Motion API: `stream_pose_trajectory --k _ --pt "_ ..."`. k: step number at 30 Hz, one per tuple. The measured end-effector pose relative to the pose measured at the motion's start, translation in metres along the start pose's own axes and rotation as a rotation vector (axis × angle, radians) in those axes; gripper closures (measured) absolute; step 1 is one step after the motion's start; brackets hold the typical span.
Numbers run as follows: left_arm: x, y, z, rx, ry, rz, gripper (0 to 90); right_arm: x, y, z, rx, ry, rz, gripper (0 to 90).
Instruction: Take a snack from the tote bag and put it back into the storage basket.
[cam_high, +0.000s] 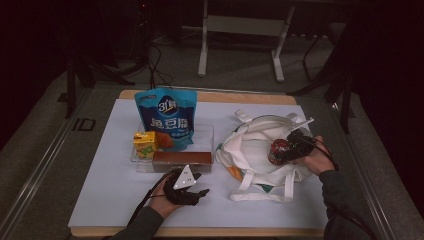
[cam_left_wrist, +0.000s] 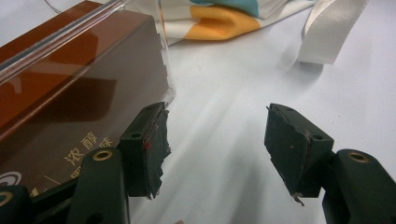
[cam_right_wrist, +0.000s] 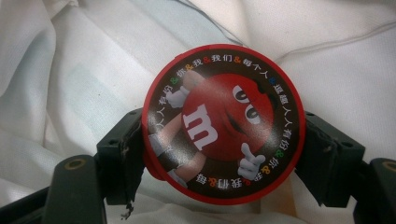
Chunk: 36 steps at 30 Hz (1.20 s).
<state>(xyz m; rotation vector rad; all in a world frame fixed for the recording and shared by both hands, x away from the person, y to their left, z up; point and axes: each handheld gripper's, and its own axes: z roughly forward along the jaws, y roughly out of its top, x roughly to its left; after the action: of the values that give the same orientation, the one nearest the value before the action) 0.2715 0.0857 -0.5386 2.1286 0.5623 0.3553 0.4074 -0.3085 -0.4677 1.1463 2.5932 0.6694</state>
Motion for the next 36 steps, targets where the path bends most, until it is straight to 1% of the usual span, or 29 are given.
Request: stream_pose_trajectory --k 11,16,24,28,36 --pt "0.000 0.000 0.000 0.001 0.000 -0.001 39.4 0.000 -0.001 -0.006 -0.019 -0.002 0.001 25.4" --pt "0.000 0.000 0.000 0.001 0.000 -0.001 39.4 0.001 -0.002 -0.008 -0.017 -0.005 -0.004 25.4" --pt "0.000 0.000 0.000 0.002 0.000 -0.001 39.3 0.001 -0.001 -0.011 -0.021 -0.008 0.000 25.4" --pt "0.000 0.000 0.000 0.001 0.000 0.000 39.3 0.003 0.001 -0.012 -0.020 -0.006 0.000 25.4" --pt "0.000 0.000 0.000 0.001 -0.001 0.000 39.3 0.008 0.006 -0.014 -0.020 -0.007 -0.016 25.4"
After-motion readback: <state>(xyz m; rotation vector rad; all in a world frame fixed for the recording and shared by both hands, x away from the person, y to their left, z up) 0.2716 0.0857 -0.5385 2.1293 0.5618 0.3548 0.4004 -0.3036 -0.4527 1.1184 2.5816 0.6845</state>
